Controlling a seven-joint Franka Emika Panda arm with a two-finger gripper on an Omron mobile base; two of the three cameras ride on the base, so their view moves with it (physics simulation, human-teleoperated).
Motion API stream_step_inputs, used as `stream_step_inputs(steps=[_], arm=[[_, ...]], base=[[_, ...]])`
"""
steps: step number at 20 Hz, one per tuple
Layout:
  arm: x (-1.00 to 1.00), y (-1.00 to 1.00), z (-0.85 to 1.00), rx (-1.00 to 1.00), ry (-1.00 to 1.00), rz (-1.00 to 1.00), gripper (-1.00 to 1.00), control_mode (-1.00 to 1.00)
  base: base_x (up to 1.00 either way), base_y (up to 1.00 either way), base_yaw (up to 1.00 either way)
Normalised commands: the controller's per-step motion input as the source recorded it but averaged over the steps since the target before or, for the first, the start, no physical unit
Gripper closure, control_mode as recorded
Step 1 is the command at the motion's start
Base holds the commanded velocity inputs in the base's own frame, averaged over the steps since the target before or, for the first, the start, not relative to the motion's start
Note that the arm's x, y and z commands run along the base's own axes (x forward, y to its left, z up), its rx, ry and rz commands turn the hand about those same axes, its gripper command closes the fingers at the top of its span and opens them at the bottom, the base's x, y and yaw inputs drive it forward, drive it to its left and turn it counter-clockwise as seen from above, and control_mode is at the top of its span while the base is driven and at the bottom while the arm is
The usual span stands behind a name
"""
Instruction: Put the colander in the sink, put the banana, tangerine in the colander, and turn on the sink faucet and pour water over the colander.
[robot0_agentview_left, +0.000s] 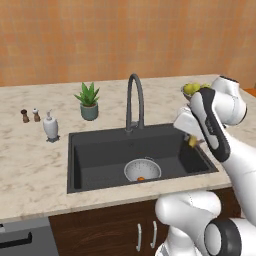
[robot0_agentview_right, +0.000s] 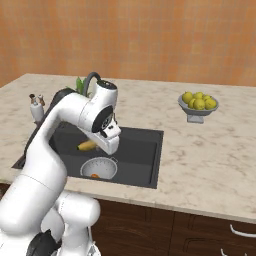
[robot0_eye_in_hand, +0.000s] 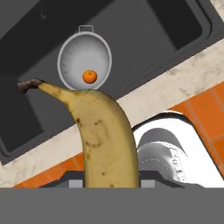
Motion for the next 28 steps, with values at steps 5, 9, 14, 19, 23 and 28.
stream_step_inputs(steps=[5, 9, 14, 19, 23, 28], arm=[[0.72, -0.04, -0.45, 0.17, 0.09, 0.07, 1.0, -1.0], [0.61, 0.06, -0.73, 0.25, 0.13, 0.2, 1.0, -1.0], [0.56, 0.12, -0.6, 0.23, 0.06, 0.19, 1.0, -1.0], [0.54, 0.35, -0.6, 0.15, 0.0, 0.15, 1.0, -1.0], [0.47, 0.27, -0.73, 0.06, -0.04, 0.11, 1.0, -1.0], [0.37, 0.07, -0.54, 0.02, -0.12, 0.07, 1.0, -1.0]], base=[[0.0, 0.0, 0.0], [0.0, 0.0, 0.0], [0.0, 0.0, 0.0], [0.0, 0.0, 0.0], [0.0, 0.0, 0.0], [0.0, 0.0, 0.0]])
